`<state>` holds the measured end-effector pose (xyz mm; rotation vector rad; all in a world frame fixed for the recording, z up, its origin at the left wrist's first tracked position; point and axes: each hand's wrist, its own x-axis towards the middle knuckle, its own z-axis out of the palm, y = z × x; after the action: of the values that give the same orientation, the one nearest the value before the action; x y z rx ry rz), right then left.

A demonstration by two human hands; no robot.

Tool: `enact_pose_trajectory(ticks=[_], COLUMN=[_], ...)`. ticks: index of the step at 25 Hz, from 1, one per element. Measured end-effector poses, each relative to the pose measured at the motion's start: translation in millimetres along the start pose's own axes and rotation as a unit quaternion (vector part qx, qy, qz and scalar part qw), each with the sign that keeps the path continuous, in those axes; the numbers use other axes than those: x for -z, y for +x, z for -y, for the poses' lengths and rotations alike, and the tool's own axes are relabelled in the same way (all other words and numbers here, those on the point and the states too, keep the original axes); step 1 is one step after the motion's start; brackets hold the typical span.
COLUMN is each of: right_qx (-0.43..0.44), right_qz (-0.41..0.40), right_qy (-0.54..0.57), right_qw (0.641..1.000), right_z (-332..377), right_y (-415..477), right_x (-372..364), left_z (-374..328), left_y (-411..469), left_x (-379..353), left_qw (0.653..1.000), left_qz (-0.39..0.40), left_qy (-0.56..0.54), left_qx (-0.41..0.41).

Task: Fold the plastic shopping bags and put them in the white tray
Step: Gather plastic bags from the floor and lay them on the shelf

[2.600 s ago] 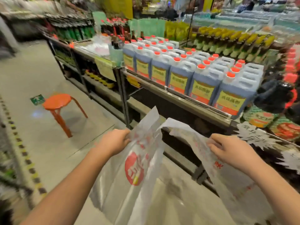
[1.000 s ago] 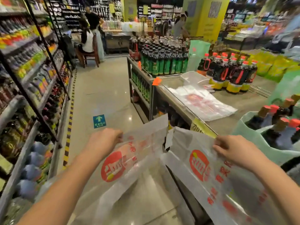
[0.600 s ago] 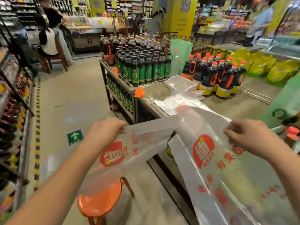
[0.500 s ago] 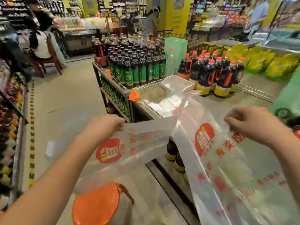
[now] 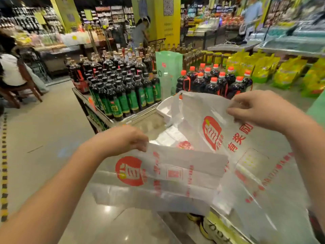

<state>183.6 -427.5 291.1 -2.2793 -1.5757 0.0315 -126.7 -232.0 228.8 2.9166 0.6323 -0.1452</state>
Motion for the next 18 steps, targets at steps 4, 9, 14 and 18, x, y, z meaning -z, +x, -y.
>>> enact_pose_trajectory(ticks=[4, 9, 14, 18], right_qx=[-0.022, -0.088, -0.165, -0.211], right_qz=[0.007, 0.016, 0.004, -0.021], right_qy=[0.007, -0.006, 0.009, 0.061], right_qw=[1.0, 0.996, 0.986, 0.975], right_z=[-8.7, -20.6, -13.9, -7.2], right_y=[29.4, 76.5, 145.3, 160.1], right_x=[-6.3, -32.8, -69.7, -76.7], left_z=[-4.2, 11.9, 64.1, 83.2], left_y=[77.0, 181.8, 272.3, 312.1], left_x=[19.2, 12.1, 3.2, 7.7], left_qw=[0.994, 0.97, 0.932, 0.9], left_qz=[-0.033, -0.08, -0.057, -0.052], left_qy=[0.023, 0.008, -0.039, -0.071], left_qx=[-0.1, -0.228, -0.355, -0.427])
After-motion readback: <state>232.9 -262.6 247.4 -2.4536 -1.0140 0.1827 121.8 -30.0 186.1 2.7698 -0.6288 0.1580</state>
